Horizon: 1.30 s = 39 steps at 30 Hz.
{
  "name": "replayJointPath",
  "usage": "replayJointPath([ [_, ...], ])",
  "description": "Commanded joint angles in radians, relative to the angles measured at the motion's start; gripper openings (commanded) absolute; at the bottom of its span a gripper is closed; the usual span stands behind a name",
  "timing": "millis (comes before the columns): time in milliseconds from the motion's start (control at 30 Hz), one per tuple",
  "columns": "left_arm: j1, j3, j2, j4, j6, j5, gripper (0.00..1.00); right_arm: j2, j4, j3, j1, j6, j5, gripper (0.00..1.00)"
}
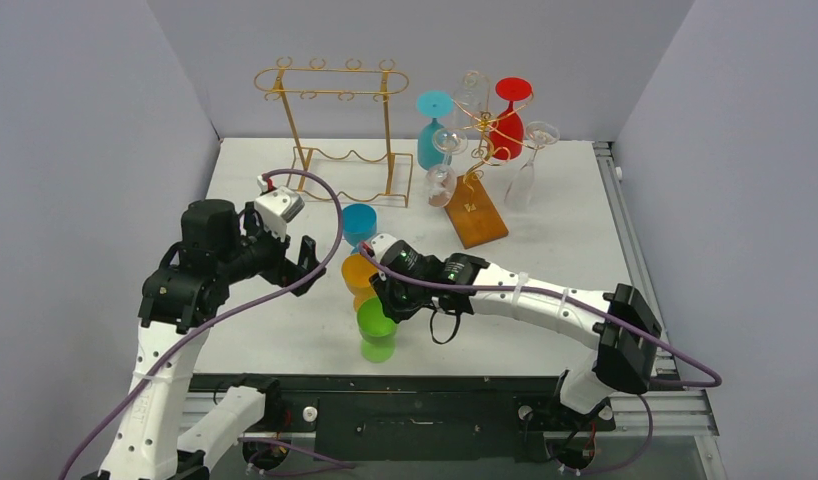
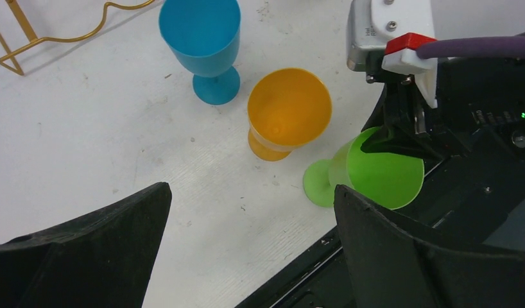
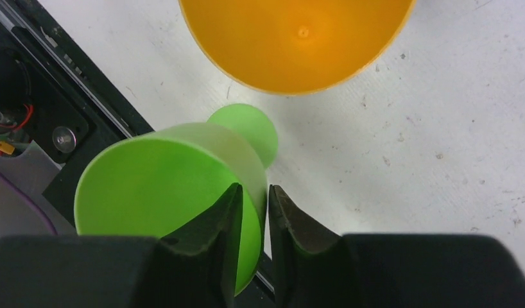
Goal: Place the wine glass upside down on the wine glass rack
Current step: Pick up the wine glass at the center of the board, then turn the wine glass upside down at the wine rack.
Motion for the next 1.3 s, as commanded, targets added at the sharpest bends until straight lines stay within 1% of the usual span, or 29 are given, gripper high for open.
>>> replayJointPath([
  [0, 0.003, -0.023, -0.045, 0.051, -0.003, 0.088, 0.96, -0.043, -0.034, 0.053, -0.024, -0.022, 0.023, 0.13],
  [100, 0.005, -0.027, -0.056, 0.064, -0.015, 0.127, 0.96, -0.140, -0.074, 0.065, -0.075, -0.038, 0.015, 0.00],
  [267, 0.004, -0.008, -0.057, 0.078, -0.052, 0.206, 0.96, -0.326, -0.113, 0.086, -0.167, -0.086, -0.061, 0.00],
  [367, 0.002, 0.005, -0.052, 0.105, -0.098, 0.264, 0.96, -0.417, -0.090, 0.114, -0.182, -0.109, -0.052, 0.00],
  [467, -0.002, 0.014, -0.038, 0.149, -0.157, 0.319, 0.96, -0.476, 0.018, 0.111, -0.183, -0.102, -0.042, 0.00],
  [633, -0.024, 0.020, 0.002, 0.194, -0.248, 0.372, 0.97, -0.494, 0.195, 0.090, -0.184, -0.065, -0.033, 0.00],
  [767, -0.050, 0.014, 0.011, 0.239, -0.277, 0.361, 1.00, -0.488, 0.291, 0.084, -0.183, -0.041, -0.037, 0.00],
  [800, -0.053, 0.007, 0.009, 0.256, -0.289, 0.356, 0.95, -0.488, 0.318, 0.077, -0.182, -0.031, -0.042, 0.00],
  [900, -0.056, -0.005, 0.015, 0.298, -0.330, 0.367, 0.85, -0.483, 0.373, 0.062, -0.182, -0.010, -0.061, 0.00],
  [933, -0.058, -0.006, 0.018, 0.313, -0.339, 0.371, 0.80, -0.481, 0.383, 0.059, -0.181, -0.003, -0.063, 0.00],
  [1000, -0.061, -0.009, 0.029, 0.332, -0.345, 0.367, 0.65, -0.484, 0.416, 0.040, -0.181, 0.009, -0.068, 0.00],
  [1100, -0.060, -0.007, 0.049, 0.347, -0.345, 0.362, 0.33, -0.493, 0.460, 0.009, -0.180, 0.028, -0.077, 0.00],
  [1133, -0.061, -0.003, 0.056, 0.350, -0.345, 0.360, 0.25, -0.494, 0.470, 0.001, -0.179, 0.031, -0.078, 0.00],
  [1267, -0.060, 0.040, 0.083, 0.361, -0.315, 0.318, 0.01, -0.500, 0.459, -0.020, -0.178, 0.024, -0.105, 0.01],
])
